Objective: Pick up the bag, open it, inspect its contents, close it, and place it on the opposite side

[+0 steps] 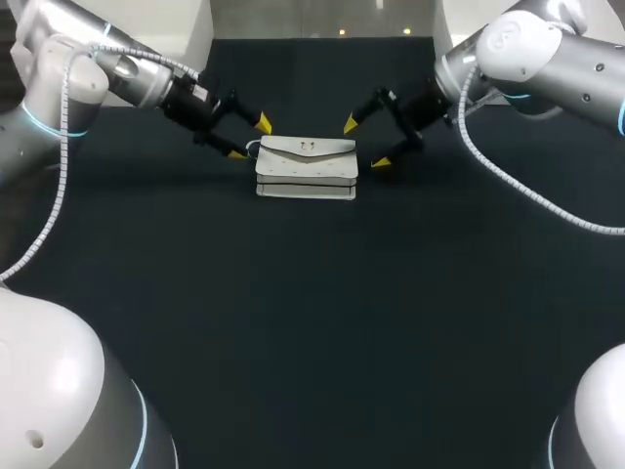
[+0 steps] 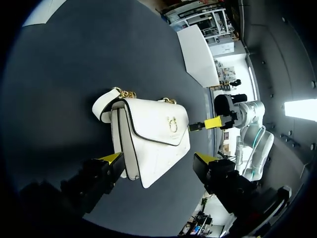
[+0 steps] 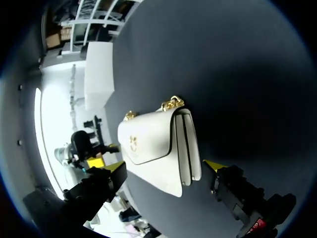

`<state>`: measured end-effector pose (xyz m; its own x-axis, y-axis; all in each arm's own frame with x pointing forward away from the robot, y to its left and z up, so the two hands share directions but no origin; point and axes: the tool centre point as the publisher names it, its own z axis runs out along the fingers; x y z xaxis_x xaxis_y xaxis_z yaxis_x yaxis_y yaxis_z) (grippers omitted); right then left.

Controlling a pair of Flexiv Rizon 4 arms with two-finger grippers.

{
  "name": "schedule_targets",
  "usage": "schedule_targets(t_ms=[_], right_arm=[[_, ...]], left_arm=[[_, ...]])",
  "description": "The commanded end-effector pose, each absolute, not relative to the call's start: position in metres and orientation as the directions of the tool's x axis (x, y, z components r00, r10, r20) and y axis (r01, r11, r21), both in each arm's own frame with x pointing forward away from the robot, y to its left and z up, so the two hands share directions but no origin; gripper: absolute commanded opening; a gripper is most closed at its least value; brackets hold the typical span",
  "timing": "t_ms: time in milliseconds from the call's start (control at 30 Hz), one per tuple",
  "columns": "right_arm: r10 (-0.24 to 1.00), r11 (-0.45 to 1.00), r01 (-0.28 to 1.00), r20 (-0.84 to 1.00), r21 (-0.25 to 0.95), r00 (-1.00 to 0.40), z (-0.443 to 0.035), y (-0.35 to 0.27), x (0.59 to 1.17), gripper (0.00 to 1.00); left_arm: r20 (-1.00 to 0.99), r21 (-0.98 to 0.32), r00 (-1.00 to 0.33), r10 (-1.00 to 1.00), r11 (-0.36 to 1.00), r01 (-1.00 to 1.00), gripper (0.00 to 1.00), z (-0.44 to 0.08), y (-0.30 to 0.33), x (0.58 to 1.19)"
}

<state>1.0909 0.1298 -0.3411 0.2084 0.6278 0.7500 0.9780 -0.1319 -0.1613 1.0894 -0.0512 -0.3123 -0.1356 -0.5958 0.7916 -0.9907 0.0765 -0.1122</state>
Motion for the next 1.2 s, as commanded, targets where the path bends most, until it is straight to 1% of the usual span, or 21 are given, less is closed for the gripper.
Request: schedule_targets(t_ms=[33, 67, 133, 267, 367, 467, 500, 600, 667, 733, 933, 1000, 1033, 1100, 1133, 1200], right_arm=[[0.602, -0.103, 0.978, 0.771, -0.184, 0.209, -0.349, 0.133, 1.103, 1.00], [0.595, -0.101, 0.978, 0.776, -0.184, 0.207, -0.350, 0.134, 1.104, 1.00], [0.590, -0.096, 0.978, 0.781, -0.186, 0.207, -0.351, 0.136, 1.106, 1.00], [0.580, -0.083, 0.978, 0.789, -0.192, 0.204, -0.353, 0.140, 1.109, 1.00], [0.566, -0.076, 0.977, 0.799, -0.198, 0.205, -0.354, 0.143, 1.112, 1.00], [0.554, -0.071, 0.977, 0.806, -0.203, 0.208, -0.356, 0.146, 1.114, 0.93], [0.551, -0.069, 0.977, 0.808, -0.204, 0.208, -0.356, 0.147, 1.115, 0.91], [0.545, -0.062, 0.977, 0.813, -0.205, 0.205, -0.357, 0.150, 1.116, 0.84], [0.532, -0.055, 0.977, 0.822, -0.208, 0.205, -0.357, 0.153, 1.116, 0.80], [0.528, -0.053, 0.977, 0.824, -0.209, 0.205, -0.358, 0.154, 1.116, 0.78], [0.505, -0.033, 0.977, 0.840, -0.210, 0.197, -0.360, 0.159, 1.116, 0.76], [0.498, -0.026, 0.977, 0.844, -0.213, 0.197, -0.362, 0.160, 1.116, 0.75], [0.497, -0.025, 0.976, 0.845, -0.214, 0.198, -0.363, 0.161, 1.116, 0.72], [0.481, -0.020, 0.976, 0.854, -0.219, 0.201, -0.365, 0.161, 1.116, 0.65], [0.475, -0.017, 0.976, 0.857, -0.218, 0.200, -0.365, 0.161, 1.116, 0.63], [0.469, -0.016, 0.976, 0.861, -0.218, 0.200, -0.365, 0.161, 1.116, 0.55]], left_arm=[[0.843, -0.093, -0.120, -0.525, 0.076, -0.993, 0.95, -0.324, -0.052, 1.100], [0.850, -0.090, -0.115, -0.513, 0.073, -0.993, 0.95, -0.325, -0.052, 1.101], [0.853, -0.082, -0.105, -0.511, 0.068, -0.994, 0.92, -0.328, -0.053, 1.104], [0.871, -0.070, -0.083, -0.485, 0.046, -0.997, 0.90, -0.332, -0.056, 1.108], [0.882, -0.059, -0.065, -0.466, 0.027, -0.998, 0.85, -0.335, -0.056, 1.112], [0.895, -0.045, -0.046, -0.443, 0.012, -0.999, 0.77, -0.338, -0.058, 1.115], [0.896, -0.045, -0.043, -0.441, 0.007, -0.999, 0.72, -0.338, -0.058, 1.116], [0.906, -0.040, -0.033, -0.422, -0.006, -0.999, 0.68, -0.338, -0.060, 1.117], [0.911, -0.035, -0.026, -0.412, -0.015, -0.999, 0.67, -0.338, -0.061, 1.118], [0.912, -0.032, -0.018, -0.409, -0.026, -0.999, 0.67, -0.339, -0.062, 1.120], [0.918, -0.015, 0.001, -0.396, -0.036, -0.999, 0.67, -0.344, -0.064, 1.124], [0.919, -0.014, 0.002, -0.395, -0.035, -0.999, 0.65, -0.344, -0.065, 1.124], [0.919, -0.013, 0.002, -0.394, -0.035, -0.999, 0.63, -0.344, -0.065, 1.125], [0.917, -0.013, 0.005, -0.400, -0.041, -0.999, 0.54, -0.345, -0.067, 1.125], [0.917, -0.012, 0.006, -0.400, -0.042, -0.999, 0.51, -0.346, -0.067, 1.125], [0.917, -0.008, 0.012, -0.398, -0.049, -0.999, 0.49, -0.346, -0.066, 1.127]])
